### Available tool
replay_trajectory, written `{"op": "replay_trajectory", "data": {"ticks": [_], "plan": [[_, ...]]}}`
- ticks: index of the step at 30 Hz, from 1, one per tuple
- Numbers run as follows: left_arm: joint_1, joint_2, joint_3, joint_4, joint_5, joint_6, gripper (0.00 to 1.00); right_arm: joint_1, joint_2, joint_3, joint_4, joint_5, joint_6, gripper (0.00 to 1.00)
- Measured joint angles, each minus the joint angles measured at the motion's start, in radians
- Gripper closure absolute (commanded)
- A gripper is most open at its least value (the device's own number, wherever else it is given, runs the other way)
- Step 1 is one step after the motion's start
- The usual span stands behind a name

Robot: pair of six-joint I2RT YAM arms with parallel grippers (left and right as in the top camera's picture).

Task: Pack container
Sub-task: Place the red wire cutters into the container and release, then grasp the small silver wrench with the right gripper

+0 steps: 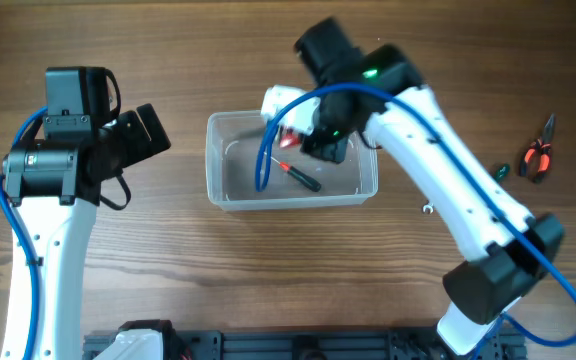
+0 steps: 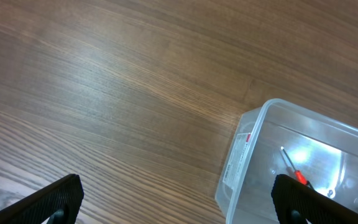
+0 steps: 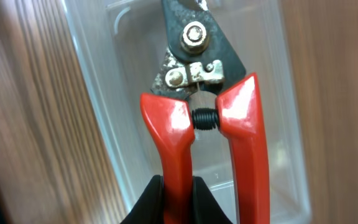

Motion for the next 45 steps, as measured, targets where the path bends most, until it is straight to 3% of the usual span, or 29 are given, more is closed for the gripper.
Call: {"op": "replay_trajectory", "data": {"ticks": [6,9,10,11,12,14,15,21,22,24,29,33,38,45], "plan": [[0.000,0.000,0.000,0.000,0.000,0.000,0.00,0.003,0.071,-0.306,0.273,-0.008,-0.033,0.95],[0.000,0.000,0.000,0.000,0.000,0.000,0.00,0.003,0.095,-0.391,0.332,-0.009,0.010,0.88],[0.000,0.000,0.000,0.000,0.000,0.000,0.00,0.003,0.096,-0.391,0.333,-0.007,0.027,0.76],[0.000,0.000,0.000,0.000,0.000,0.000,0.00,0.003,0.096,-0.385,0.332,-0.003,0.062,0.38],[0.000,0.000,0.000,0.000,0.000,0.000,0.00,0.003,0.096,-0.373,0.324,0.010,0.103,0.15],[0.000,0.000,0.000,0.000,0.000,0.000,0.00,0.003,0.094,-0.297,0.277,0.058,0.220,0.10],[0.000,0.000,0.000,0.000,0.000,0.000,0.00,0.003,0.091,-0.255,0.245,0.077,0.257,0.00],[0.000,0.000,0.000,-0.025,0.000,0.000,0.00,-0.022,-0.037,0.014,0.128,0.210,0.524,0.00],[0.000,0.000,0.000,-0.029,0.000,0.000,0.00,-0.076,-0.102,0.035,0.120,0.240,0.648,0.00],[0.000,0.000,0.000,-0.029,0.000,0.000,0.00,-0.155,-0.161,0.042,0.099,0.271,0.763,0.00],[0.000,0.000,0.000,-0.029,0.000,0.000,0.00,-0.505,-0.203,0.027,-0.031,0.286,1.054,0.00],[0.000,0.000,0.000,-0.029,0.000,0.000,0.00,-0.620,-0.204,-0.168,0.013,0.269,1.207,0.00],[0.000,0.000,0.000,-0.032,0.000,0.000,0.00,-0.651,-0.188,-0.584,0.317,0.231,1.279,0.00],[0.000,0.000,0.000,-0.032,0.000,0.000,0.00,-0.651,-0.181,-0.805,0.594,0.229,1.342,0.00]]}}
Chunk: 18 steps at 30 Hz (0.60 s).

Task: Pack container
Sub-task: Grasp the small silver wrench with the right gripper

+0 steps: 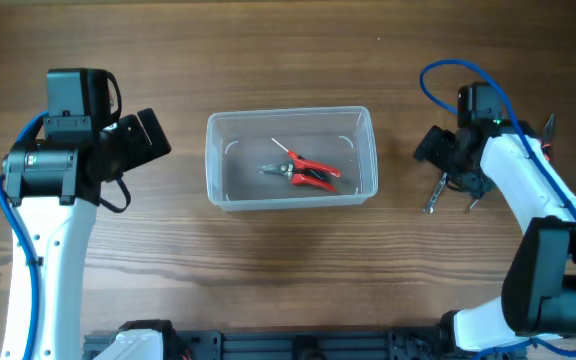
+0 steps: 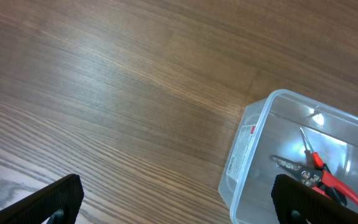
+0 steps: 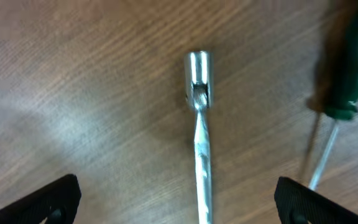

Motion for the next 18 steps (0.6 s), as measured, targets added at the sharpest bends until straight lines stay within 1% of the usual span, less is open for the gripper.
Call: {"op": "replay_trajectory", "data": {"ticks": [5,10,11,14,15,17,18], "plan": [[0.000,0.000,0.000,0.000,0.000,0.000,0.00,0.000,0.080,-0.064,0.110,0.000,0.004,0.00],[0.000,0.000,0.000,0.000,0.000,0.000,0.00,0.002,0.098,-0.066,0.135,0.023,-0.001,0.01],[0.000,0.000,0.000,0.000,0.000,0.000,0.00,0.002,0.100,-0.064,0.136,0.026,-0.001,0.07],[0.000,0.000,0.000,0.000,0.000,0.000,0.00,0.002,0.106,-0.061,0.143,0.043,-0.010,0.32],[0.000,0.000,0.000,0.000,0.000,0.000,0.00,0.001,0.107,-0.061,0.144,0.048,-0.008,0.39],[0.000,0.000,0.000,0.000,0.000,0.000,0.00,-0.003,0.109,-0.060,0.149,0.054,-0.014,0.61],[0.000,0.000,0.000,0.000,0.000,0.000,0.00,-0.003,0.109,-0.060,0.152,0.056,-0.012,0.68]]}}
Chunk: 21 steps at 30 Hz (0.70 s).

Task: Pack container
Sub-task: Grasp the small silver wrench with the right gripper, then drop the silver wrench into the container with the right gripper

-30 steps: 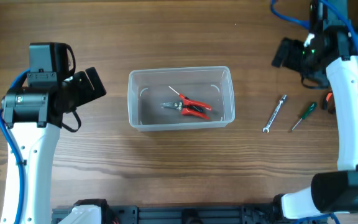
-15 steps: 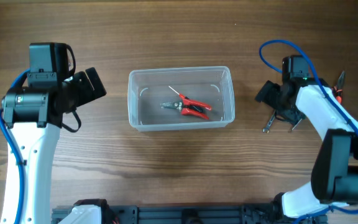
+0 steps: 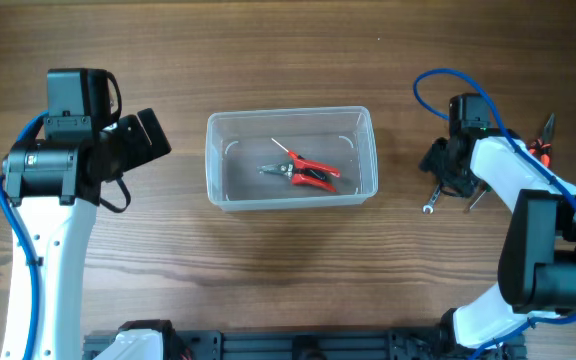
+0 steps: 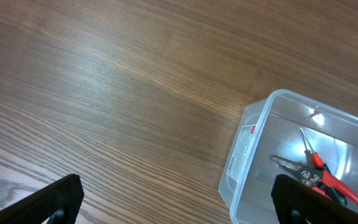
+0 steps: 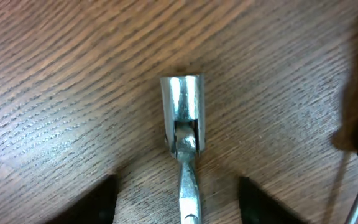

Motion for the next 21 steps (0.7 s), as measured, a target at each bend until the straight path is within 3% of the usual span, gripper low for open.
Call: {"op": "replay_trajectory", "data": {"ticks": [3,7,16,21], "plan": [[0.000,0.000,0.000,0.000,0.000,0.000,0.00,0.000,0.000,0.000,0.004,0.001,-0.003,0.82],[0.000,0.000,0.000,0.000,0.000,0.000,0.00,-0.003,0.001,0.000,0.006,0.000,-0.002,0.94],[0.000,0.000,0.000,0.000,0.000,0.000,0.00,-0.003,0.003,0.002,0.029,-0.011,-0.011,0.96],[0.000,0.000,0.000,0.010,0.000,0.000,0.00,-0.002,0.011,0.062,-0.010,-0.091,-0.167,0.96]]}}
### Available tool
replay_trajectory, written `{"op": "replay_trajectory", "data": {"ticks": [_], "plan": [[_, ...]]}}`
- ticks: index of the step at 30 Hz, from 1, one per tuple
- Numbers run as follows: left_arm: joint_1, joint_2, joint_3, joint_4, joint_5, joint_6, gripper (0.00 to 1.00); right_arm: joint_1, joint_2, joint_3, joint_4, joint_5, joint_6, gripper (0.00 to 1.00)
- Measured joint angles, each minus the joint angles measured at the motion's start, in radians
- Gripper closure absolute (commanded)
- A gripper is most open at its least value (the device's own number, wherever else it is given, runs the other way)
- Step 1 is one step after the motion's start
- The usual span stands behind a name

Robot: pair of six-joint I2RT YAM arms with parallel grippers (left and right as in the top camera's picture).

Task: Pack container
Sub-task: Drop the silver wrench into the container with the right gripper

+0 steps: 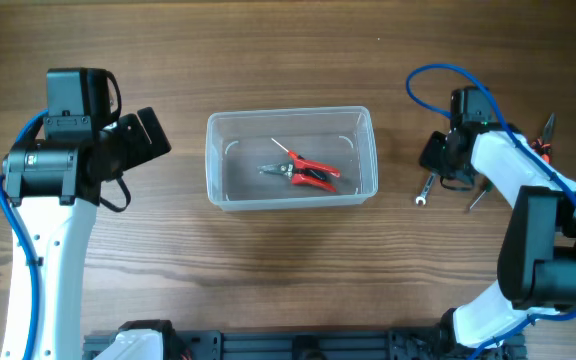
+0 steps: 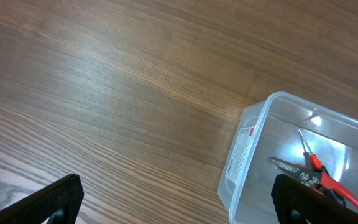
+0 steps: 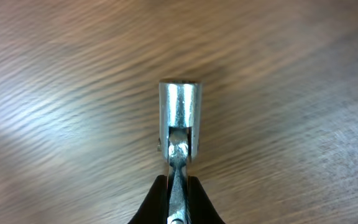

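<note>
A clear plastic container (image 1: 290,158) sits mid-table, holding red-handled pliers (image 1: 308,173) and a small red-handled screwdriver (image 1: 286,149); both also show in the left wrist view inside the container (image 2: 247,149). My right gripper (image 3: 178,199) is shut on the shaft of a silver socket wrench (image 3: 179,118), right of the container in the overhead view, where the wrench (image 1: 423,192) sticks out below my right gripper (image 1: 446,170). My left gripper (image 2: 179,202) stands open, left of the container, holding nothing.
More tools lie at the table's right edge: red-handled pliers (image 1: 540,148) and a green-handled screwdriver (image 1: 480,196), partly hidden by my right arm. Bare wood table (image 1: 268,270) surrounds the container.
My right gripper has shut on the socket wrench's shaft; it was open astride it. The wrench has shifted slightly left and up. The left arm has not moved.
My right gripper held red pliers over the container, where a screwdriver lay. Then the pliers lay in the container and the gripper was open over a socket wrench at the right. It came down astride the wrench, and now grips it.
</note>
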Motion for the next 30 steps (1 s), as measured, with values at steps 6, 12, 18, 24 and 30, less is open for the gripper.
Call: {"op": "replay_trajectory", "data": {"ticks": [6,12,18,24,30], "plan": [[0.000,0.000,0.000,0.011,0.000,0.000,0.00,0.061,-0.124,0.391,-0.349,-0.190,-0.331,0.96],[0.000,0.000,0.000,0.012,0.000,0.000,0.00,0.380,-0.183,0.612,-0.624,-0.250,-0.776,0.96],[0.000,0.000,0.000,0.012,0.000,0.000,0.00,0.563,-0.077,0.612,-0.564,-0.262,-1.121,0.96],[0.000,0.000,0.000,0.008,0.000,0.000,0.00,0.587,0.152,0.612,-0.463,-0.261,-1.229,0.96],[0.000,0.000,0.000,0.009,0.000,0.000,0.00,0.589,0.332,0.616,-0.449,-0.280,-1.250,0.35]]}}
